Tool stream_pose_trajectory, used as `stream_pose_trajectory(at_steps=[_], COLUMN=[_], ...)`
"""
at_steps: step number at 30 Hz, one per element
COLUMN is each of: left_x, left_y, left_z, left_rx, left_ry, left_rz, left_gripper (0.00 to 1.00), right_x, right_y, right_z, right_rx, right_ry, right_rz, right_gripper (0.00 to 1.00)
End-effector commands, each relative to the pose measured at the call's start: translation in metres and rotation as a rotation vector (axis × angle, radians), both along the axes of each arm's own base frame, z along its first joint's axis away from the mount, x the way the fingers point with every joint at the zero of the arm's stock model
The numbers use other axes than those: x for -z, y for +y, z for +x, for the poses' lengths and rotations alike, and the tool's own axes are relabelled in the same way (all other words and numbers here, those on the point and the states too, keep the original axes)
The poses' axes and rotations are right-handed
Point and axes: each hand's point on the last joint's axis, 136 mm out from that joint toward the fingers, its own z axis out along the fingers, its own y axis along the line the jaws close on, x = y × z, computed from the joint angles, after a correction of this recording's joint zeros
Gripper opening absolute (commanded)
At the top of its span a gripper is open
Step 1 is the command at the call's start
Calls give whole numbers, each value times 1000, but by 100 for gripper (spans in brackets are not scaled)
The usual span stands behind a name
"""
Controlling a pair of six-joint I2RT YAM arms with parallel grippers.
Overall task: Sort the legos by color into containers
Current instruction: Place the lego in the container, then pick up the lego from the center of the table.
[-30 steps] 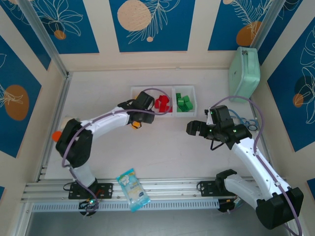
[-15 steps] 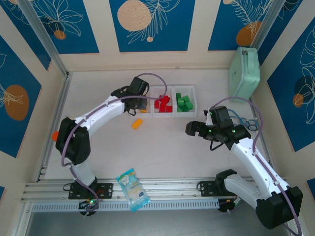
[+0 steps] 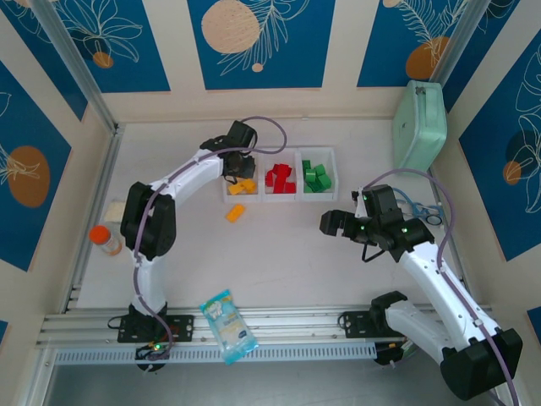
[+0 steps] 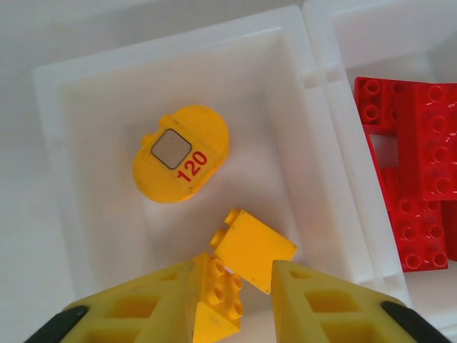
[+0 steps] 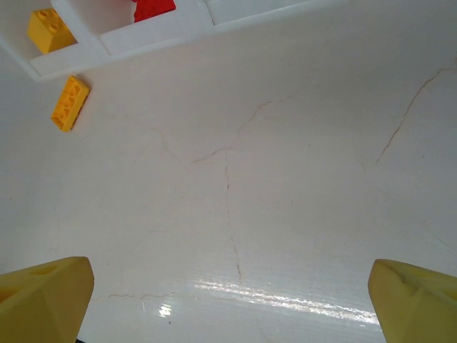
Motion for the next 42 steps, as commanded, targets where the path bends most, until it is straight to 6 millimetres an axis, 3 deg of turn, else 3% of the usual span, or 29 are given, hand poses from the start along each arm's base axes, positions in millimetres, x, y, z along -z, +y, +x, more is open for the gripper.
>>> stream_pose_trajectory(at_steps=[1, 6, 12, 15, 17, 18, 22, 26, 31, 36, 42], left_x=[1, -7, -35, -47, -50, -50, -35, -4, 31, 53, 75], left_y=[-7, -9, -4, 1, 6, 10, 24, 31, 27, 29, 17], left_z=[7, 7, -9, -29, -47, -55, -95, -131, -157, -157, -134], left_rx=[6, 8, 21, 33, 48, 47, 62, 88, 162, 183, 225], left_ry=[17, 1, -46, -54, -56, -55, -29, 43, 128, 180, 203], left_rz=[-33, -55, -102, -136, -146, -143, -147, -176, -194, -132, -85], left_gripper=[35, 41, 56, 74, 94, 100, 99, 99, 99, 99, 100], right_x=[-3, -3, -3, -3, -2, -1, 1, 3, 4, 1, -1], right_y=[0, -1, -1, -1, -3, -5, -7, 0, 12, 15, 11], right_z=[-9, -11, -9, -8, -8, -8, -5, -1, 4, 4, -1], right_rx=[1, 1, 0, -1, 11, 19, 34, 24, 1, -8, 0], right_ry=[18, 12, 9, 7, 9, 10, 11, 16, 41, 38, 30], right_rz=[20, 17, 16, 15, 5, -1, -2, 30, 71, 61, 48], right_gripper=[99, 99, 99, 99, 99, 99, 99, 99, 99, 99, 99])
